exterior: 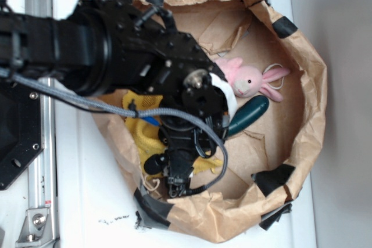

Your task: Grab the yellow cloth.

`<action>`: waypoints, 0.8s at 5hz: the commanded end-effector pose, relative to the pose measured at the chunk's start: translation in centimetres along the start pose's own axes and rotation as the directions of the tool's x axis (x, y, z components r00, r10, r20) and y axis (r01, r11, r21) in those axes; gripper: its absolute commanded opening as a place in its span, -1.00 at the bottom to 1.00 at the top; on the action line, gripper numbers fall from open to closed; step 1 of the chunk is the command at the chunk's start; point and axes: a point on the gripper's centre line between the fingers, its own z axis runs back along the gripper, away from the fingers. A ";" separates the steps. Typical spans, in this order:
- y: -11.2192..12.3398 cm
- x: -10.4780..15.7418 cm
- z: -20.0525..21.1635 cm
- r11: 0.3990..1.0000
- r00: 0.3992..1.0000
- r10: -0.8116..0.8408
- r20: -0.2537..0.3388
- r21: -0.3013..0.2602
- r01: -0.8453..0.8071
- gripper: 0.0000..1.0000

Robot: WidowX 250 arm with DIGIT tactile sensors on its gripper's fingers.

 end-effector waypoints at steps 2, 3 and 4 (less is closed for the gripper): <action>-0.9 -0.4 15.7 0.904 0.937 0.105 0.334 0.360 -0.230 -1.00; -1.5 1.0 19.9 0.908 0.934 0.148 0.325 0.330 -0.259 -1.00; -2.8 2.8 19.1 0.817 0.930 0.191 0.314 0.474 -0.328 -1.00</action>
